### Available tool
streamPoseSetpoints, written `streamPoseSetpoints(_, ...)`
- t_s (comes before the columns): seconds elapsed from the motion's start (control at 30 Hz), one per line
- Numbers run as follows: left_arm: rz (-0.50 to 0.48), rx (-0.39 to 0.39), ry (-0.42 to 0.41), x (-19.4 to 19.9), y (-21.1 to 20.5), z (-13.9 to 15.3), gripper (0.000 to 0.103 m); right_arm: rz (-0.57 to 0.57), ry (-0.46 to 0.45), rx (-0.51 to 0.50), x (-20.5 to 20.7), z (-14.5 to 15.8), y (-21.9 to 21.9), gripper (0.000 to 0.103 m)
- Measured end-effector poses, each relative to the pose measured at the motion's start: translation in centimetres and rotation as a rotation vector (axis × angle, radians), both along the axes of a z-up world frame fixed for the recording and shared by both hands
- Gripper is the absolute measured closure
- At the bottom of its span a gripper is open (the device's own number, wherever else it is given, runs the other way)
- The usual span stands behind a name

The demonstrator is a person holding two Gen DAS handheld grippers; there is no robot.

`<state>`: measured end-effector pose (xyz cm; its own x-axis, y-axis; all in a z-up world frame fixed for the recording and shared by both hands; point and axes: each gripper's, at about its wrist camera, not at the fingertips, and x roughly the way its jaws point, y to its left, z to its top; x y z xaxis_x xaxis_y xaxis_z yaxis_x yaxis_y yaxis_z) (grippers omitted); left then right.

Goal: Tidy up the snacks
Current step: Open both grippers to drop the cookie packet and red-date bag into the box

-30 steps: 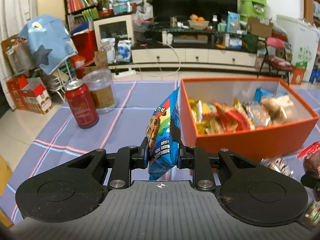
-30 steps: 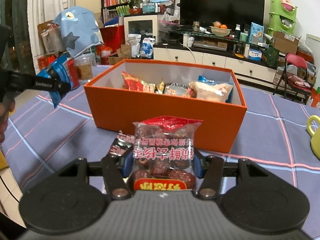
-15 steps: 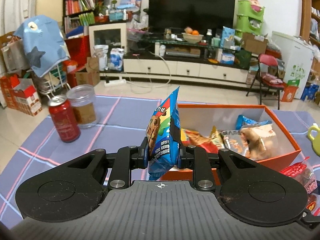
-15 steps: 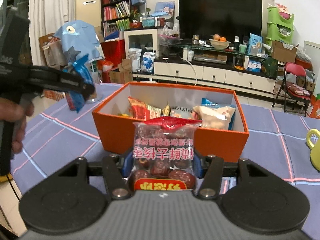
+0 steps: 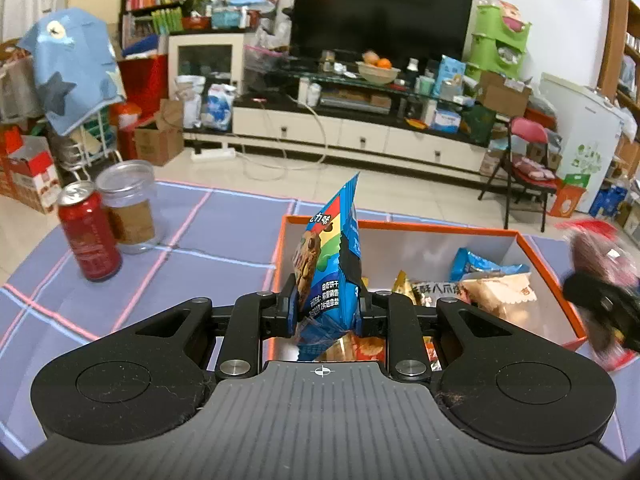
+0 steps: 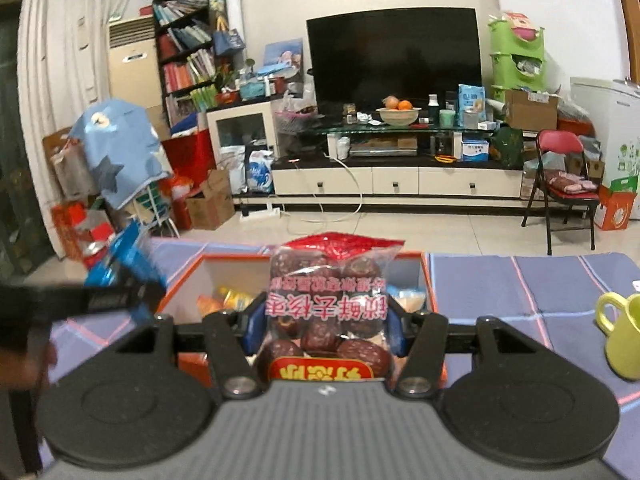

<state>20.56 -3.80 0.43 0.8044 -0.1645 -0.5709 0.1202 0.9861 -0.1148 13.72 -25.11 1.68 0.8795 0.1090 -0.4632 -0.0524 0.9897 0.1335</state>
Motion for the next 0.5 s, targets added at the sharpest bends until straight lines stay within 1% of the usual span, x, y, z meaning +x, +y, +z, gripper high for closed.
streamPoseSetpoints(0.17,-0.011,-0.020,0.017,1.4,-0.6,-0.8,0.103,0.024,0.027,0.035,4.3,-1.3,0.3,0.046)
streamPoseSetpoints(0.23,-0.020,-0.008,0.022,1.8,-1.3,-1.1,0.103,0.029,0.044,0.033,5.5,-2.0,0.6,0.046)
streamPoseSetpoints(0.33,-0.041,0.017,0.024,2.2,-2.2,-1.6,0.103,0.042,0.059,0.014,6.4,-3.0,1.2,0.047)
streamPoseSetpoints(0.4,-0.036,0.034,0.022,2.4,-2.7,-1.9,0.103,0.042,0.065,-0.003,6.8,-3.5,1.5,0.047)
streamPoseSetpoints(0.5,-0.028,0.035,0.010,2.8,-3.2,-2.1,0.103,0.040,0.076,0.007,7.2,-4.0,1.2,0.045)
